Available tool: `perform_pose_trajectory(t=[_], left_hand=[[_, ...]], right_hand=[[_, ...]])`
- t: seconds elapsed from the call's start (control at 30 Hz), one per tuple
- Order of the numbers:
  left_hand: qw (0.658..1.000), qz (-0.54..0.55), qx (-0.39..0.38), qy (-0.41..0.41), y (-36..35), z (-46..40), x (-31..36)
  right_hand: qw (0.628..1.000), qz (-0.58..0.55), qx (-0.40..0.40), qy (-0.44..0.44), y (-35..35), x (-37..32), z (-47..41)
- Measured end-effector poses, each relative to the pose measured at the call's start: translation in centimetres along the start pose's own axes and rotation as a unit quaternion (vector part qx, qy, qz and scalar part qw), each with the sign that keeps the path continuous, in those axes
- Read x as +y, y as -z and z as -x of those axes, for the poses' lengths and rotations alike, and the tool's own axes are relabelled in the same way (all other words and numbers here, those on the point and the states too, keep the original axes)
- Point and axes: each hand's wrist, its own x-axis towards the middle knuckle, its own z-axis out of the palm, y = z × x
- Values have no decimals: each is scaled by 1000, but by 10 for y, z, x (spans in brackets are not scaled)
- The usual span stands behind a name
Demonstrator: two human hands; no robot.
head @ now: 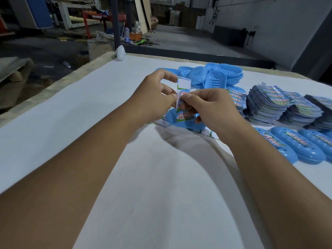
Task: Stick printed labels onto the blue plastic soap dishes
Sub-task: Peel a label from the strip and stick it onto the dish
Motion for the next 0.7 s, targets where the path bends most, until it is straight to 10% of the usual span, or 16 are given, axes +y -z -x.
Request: perform_pose_trajectory(t=[0.7], left_hand=[[999,37,-25,16,0,3,4]], right_hand=[[999,22,32,11,1,5,-4]])
